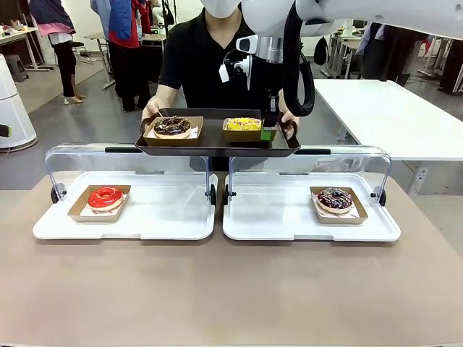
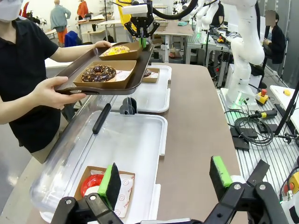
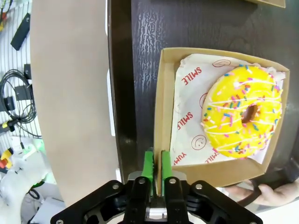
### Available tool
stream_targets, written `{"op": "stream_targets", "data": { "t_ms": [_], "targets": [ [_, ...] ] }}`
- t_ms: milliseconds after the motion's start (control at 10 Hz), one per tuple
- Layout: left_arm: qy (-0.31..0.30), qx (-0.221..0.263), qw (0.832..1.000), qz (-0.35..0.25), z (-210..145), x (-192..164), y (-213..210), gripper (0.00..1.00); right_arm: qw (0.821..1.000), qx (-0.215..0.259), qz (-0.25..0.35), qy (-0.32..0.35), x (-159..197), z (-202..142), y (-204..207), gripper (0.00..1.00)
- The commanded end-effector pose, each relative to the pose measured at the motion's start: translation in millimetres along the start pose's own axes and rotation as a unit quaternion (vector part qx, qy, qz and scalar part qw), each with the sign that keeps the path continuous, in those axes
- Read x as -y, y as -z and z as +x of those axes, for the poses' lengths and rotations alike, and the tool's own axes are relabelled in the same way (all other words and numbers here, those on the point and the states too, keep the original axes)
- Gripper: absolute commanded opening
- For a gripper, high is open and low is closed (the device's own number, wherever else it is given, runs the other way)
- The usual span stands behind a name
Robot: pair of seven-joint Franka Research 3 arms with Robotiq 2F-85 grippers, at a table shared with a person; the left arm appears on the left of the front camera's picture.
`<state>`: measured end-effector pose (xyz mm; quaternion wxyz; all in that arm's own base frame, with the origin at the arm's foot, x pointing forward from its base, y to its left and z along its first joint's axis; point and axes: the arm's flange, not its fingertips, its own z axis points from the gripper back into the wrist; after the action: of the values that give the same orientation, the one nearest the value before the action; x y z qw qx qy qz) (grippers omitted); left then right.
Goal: Provide the desired donut to the person.
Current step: Place the picked Paper togo box onto the Handle tray extended by the person.
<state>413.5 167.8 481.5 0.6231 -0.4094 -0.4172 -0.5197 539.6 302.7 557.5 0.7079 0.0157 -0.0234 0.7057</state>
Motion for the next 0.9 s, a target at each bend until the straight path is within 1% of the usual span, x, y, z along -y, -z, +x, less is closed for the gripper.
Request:
{"op": "stream_targets", "data": {
  "t_ms": [0, 100, 300, 400, 500, 800],
  "targets": [
    [0.002, -0.001, 1.0, -0.001, 0.1, 2.3, -1.7, 1.0, 1.0, -0.001, -0.005, 0.006, -3.1, 1.0, -3.4, 0.73],
    [0.002, -0.001, 1.0, -0.001, 0.1, 2.3, -1.7, 1.0, 1.0, 0.0, -0.009, 0.004, -4.5, 0.6, -7.6, 1.0],
    [0.002, -0.001, 1.0, -0.001, 0.1, 2.3, -1.7, 1.0, 1.0, 0.0, -0.011, 0.004, -5.4, -1.4, -11.8, 1.0],
    [0.002, -0.001, 1.0, -0.001, 0.1, 2.3, -1.7, 1.0, 1.0, -0.002, -0.01, 0.004, -5.6, -1.1, -12.5, 0.95],
    [0.002, -0.001, 1.0, -0.001, 0.1, 2.3, -1.7, 1.0, 1.0, -0.002, -0.01, 0.003, -5.0, -1.1, -12.9, 1.0],
    [0.002, -0.001, 1.0, -0.001, 0.1, 2.3, -1.7, 1.0, 1.0, 0.0, -0.006, 0.0, -4.1, -2.4, -12.3, 1.0]
  ]
}}
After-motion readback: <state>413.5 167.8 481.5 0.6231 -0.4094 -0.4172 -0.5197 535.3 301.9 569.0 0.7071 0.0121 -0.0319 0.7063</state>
